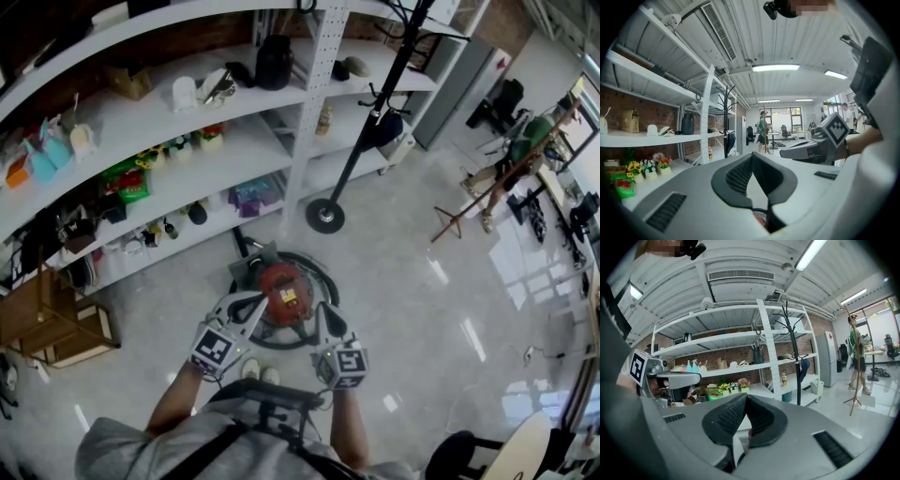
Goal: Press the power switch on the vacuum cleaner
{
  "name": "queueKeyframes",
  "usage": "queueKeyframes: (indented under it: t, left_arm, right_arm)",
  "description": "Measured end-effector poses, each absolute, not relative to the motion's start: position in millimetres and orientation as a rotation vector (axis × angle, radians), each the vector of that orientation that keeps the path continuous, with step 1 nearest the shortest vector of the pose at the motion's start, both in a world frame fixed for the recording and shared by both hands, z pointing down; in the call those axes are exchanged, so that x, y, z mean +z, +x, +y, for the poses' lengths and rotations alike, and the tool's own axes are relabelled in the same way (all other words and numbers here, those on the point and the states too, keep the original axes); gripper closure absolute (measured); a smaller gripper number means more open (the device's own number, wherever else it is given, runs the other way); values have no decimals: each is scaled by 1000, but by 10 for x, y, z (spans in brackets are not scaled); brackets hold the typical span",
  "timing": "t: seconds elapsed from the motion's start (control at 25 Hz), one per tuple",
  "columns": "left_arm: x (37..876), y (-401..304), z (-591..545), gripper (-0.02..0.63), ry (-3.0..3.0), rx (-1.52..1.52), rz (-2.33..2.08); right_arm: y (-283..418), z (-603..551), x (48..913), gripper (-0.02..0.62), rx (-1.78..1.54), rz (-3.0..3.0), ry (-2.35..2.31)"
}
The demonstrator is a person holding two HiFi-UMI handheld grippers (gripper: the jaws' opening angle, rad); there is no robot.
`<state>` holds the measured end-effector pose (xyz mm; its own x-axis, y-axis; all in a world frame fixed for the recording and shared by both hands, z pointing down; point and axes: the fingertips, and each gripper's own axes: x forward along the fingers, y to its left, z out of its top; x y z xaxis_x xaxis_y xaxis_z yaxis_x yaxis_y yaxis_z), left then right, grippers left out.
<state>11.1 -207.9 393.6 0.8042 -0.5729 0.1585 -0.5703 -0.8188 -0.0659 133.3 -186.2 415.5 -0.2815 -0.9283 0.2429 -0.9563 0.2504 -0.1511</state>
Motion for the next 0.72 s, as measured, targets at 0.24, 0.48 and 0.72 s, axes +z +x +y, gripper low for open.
queueKeyframes:
  t: [0.24,0.48,0.72]
  left_arm:
    - [3691,119,-2095,598,-2935,-225,924]
    - [3561,107,-2088,598,-2906,-203,920]
    - [3440,74,-2133,598,-2873,-175,923]
  right_arm:
    - [1386,-1833,3975,583,344,-2437,1829]
    - [1408,-1815,3804,583,330,-2451,1852]
    - [1413,-1797,3634,583,266,-2479,1875]
